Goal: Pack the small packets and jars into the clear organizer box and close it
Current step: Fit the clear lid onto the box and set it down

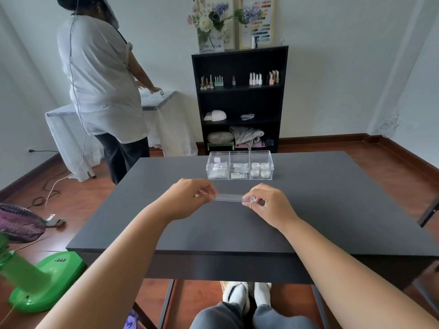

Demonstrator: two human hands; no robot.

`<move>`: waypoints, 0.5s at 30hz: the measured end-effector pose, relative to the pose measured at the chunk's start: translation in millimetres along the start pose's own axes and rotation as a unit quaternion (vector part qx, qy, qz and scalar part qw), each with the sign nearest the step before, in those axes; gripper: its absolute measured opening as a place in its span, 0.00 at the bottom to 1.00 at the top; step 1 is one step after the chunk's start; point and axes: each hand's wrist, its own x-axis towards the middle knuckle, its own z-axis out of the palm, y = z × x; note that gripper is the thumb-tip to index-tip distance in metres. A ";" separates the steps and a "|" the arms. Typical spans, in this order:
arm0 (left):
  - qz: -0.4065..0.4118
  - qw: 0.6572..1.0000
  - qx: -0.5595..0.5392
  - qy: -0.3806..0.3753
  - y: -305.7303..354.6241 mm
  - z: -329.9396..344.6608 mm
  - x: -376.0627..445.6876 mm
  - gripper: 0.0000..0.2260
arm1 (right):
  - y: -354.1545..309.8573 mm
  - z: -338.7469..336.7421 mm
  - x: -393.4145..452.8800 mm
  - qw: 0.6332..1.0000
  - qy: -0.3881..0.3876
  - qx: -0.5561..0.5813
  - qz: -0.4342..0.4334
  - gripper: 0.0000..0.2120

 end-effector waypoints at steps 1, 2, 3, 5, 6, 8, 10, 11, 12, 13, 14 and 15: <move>0.005 1.000 -0.013 0.012 2.9 0.6 3.3 0.04 | 1.0 -1.3 -0.3 0.999 0.023 0.023 0.019 0.05; 0.010 0.999 -0.017 0.035 3.9 1.6 6.9 0.04 | 0.8 -2.8 -0.4 0.997 0.042 0.047 0.045 0.05; 0.016 0.997 -0.004 0.072 3.1 2.8 10.4 0.04 | 0.0 -4.5 -0.5 0.994 0.053 0.071 0.071 0.05; 0.008 0.984 0.039 0.174 -3.9 4.9 15.5 0.11 | 0.2 -6.3 -0.7 0.987 0.064 0.106 0.101 0.04; -0.008 0.974 0.034 0.225 -8.8 5.5 17.5 0.13 | 0.5 -7.2 -0.8 0.985 0.069 0.121 0.106 0.04; -0.045 0.959 -0.056 0.273 -21.8 6.5 21.6 0.16 | 1.9 -9.8 -0.3 0.976 0.081 0.163 0.124 0.05; -0.075 0.942 -0.219 0.244 -33.2 11.7 26.5 0.18 | 5.2 -13.9 2.1 0.965 0.092 0.196 0.149 0.09; -0.084 0.928 -0.287 0.222 -36.0 16.9 29.0 0.21 | 6.7 -15.7 3.2 0.961 0.096 0.204 0.161 0.11; -0.089 0.916 -0.331 0.209 -37.4 23.1 32.1 0.24 | 8.2 -16.4 4.5 0.956 0.103 0.213 0.173 0.13; -0.092 0.904 -0.361 0.208 -38.3 29.9 35.9 0.26 | 9.6 -16.8 6.0 0.949 0.115 0.230 0.183 0.13; -0.100 0.891 -0.386 0.220 -39.1 36.9 40.5 0.28 | 11.2 -17.1 7.6 0.939 0.131 0.253 0.194 0.12; -0.115 0.873 -0.409 0.241 -39.2 42.9 46.0 0.27 | 12.5 -17.8 9.5 0.928 0.149 0.274 0.204 0.11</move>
